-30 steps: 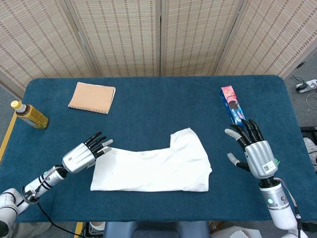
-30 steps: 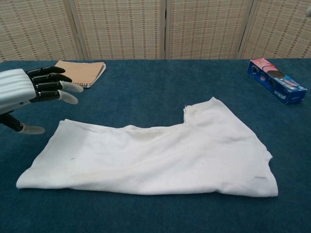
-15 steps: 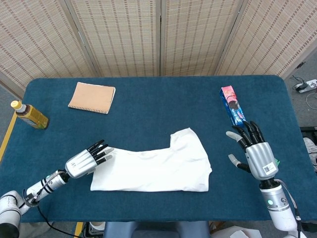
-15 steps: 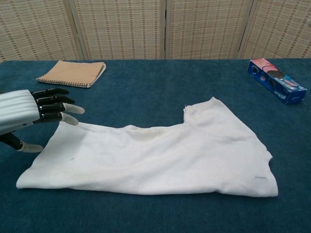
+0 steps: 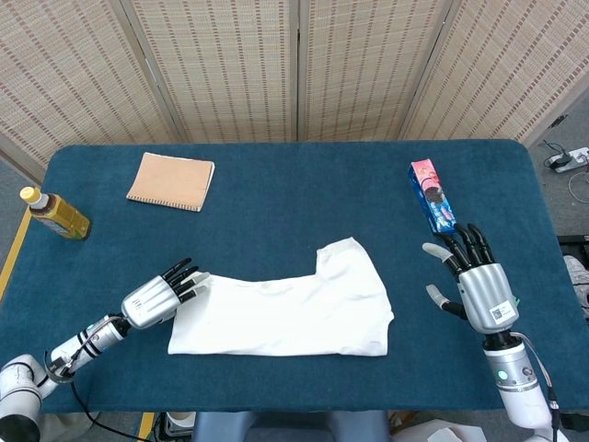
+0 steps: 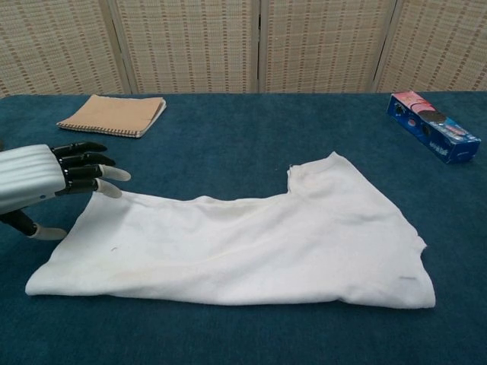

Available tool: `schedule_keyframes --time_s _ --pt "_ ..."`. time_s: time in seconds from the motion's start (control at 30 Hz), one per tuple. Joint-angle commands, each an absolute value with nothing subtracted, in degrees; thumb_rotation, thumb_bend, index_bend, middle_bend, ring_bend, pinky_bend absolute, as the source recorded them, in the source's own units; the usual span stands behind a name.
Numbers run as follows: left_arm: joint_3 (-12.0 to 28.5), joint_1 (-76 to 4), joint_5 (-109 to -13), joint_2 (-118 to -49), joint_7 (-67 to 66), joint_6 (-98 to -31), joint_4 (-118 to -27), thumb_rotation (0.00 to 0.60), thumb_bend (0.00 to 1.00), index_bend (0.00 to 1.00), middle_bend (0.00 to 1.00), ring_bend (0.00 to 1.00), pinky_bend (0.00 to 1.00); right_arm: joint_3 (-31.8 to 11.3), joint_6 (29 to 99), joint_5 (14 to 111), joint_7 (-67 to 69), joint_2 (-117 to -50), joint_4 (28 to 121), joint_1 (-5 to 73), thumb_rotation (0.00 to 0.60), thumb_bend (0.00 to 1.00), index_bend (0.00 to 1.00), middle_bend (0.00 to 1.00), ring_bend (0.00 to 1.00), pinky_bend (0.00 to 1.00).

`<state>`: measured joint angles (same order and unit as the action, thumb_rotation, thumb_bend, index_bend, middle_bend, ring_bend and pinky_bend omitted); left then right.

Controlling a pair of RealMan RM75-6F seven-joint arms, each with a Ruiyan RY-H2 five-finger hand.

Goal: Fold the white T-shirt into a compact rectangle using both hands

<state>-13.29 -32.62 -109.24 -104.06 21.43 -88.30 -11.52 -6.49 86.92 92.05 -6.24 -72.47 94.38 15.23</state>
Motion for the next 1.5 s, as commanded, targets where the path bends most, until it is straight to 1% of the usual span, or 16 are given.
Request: schedule_keyframes --time_s 0.03,0.6,1.1,1.3,1.5 --pt "-13.59 -32.73 -109.13 -104.43 21.38 -88.21 -11.54 0.600 0.10 0.27 0.15 0.11 0.00 -6.51 86.95 92.18 -6.23 -72.42 94.41 15.19 0.600 0.21 0.27 0.20 0.05 0.00" --pt "-14.10 -33.20 -107.50 -105.94 21.33 -87.18 -11.39 0.600 0.10 0.27 0.15 0.11 0.00 -6.74 87.38 92.52 -5.89 -72.40 94.01 14.74 0.600 0.21 0.28 0.20 0.06 0.00" --pt "-14.58 -32.27 -106.49 -104.20 21.10 -86.58 -11.24 0.600 0.10 0.27 0.15 0.11 0.00 -6.77 87.12 92.44 -4.96 -72.81 93.30 14.64 0.600 0.21 0.29 0.20 0.06 0.00" --pt "-15.15 -32.43 -106.83 -105.23 20.73 -86.55 -11.79 0.600 0.09 0.27 0.15 0.11 0.00 -6.76 87.32 92.68 -4.95 -72.62 93.53 14.50 0.600 0.21 0.29 0.20 0.06 0.00" --pt "-14.65 -33.23 -106.28 -106.41 21.11 -86.76 -12.43 0.600 0.10 0.27 0.15 0.11 0.00 -6.78 87.99 92.91 -4.99 -72.32 93.86 14.09 0.600 0.21 0.29 0.20 0.06 0.00"
